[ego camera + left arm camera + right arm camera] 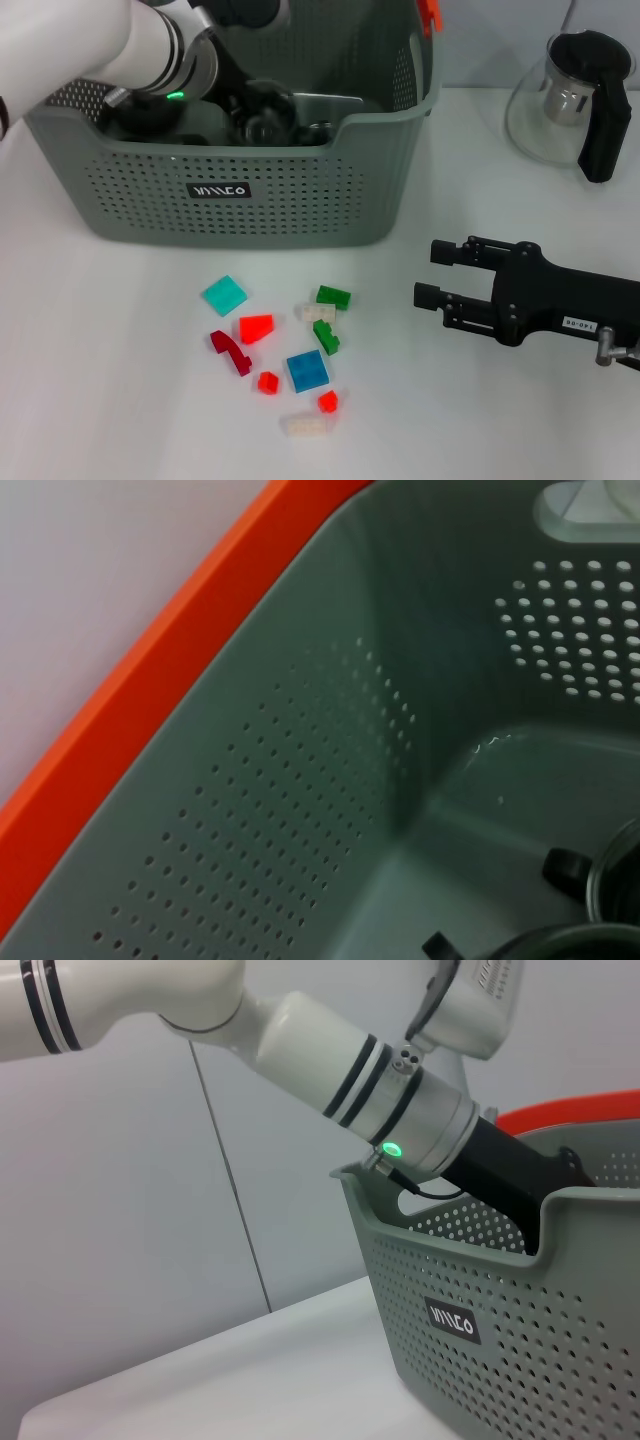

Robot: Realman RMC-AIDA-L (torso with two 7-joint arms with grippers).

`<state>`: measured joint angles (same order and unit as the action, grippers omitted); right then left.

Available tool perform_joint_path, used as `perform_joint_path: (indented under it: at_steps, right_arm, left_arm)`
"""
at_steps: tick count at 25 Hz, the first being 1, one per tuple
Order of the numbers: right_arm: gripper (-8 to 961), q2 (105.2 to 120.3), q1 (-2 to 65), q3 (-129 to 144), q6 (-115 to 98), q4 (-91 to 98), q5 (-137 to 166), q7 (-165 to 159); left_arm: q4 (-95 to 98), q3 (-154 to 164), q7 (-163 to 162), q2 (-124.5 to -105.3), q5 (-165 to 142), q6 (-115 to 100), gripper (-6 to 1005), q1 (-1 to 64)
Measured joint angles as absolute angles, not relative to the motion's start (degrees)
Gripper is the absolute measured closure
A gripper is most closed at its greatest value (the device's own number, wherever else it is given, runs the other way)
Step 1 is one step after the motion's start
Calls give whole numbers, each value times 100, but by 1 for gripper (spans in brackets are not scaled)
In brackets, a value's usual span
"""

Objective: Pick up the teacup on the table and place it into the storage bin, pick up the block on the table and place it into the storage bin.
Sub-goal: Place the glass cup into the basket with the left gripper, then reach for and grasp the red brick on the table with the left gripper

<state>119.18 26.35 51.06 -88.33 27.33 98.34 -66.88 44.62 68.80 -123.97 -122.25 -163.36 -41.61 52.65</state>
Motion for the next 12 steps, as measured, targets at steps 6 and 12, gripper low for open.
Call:
perform_joint_path:
  at_steps: [6,12]
  right_arm:
    - [280,11918,2628,5106,-8835,2733,9840,-6688]
    - [280,11911,2628,5107,-8836,2733,9838,-6688]
  left_arm:
    - [4607,6807,-12547,-12246,-16348,-4322,811,5287]
    - [6057,6315,-12446,-12356,-15751,-5394,644,4881]
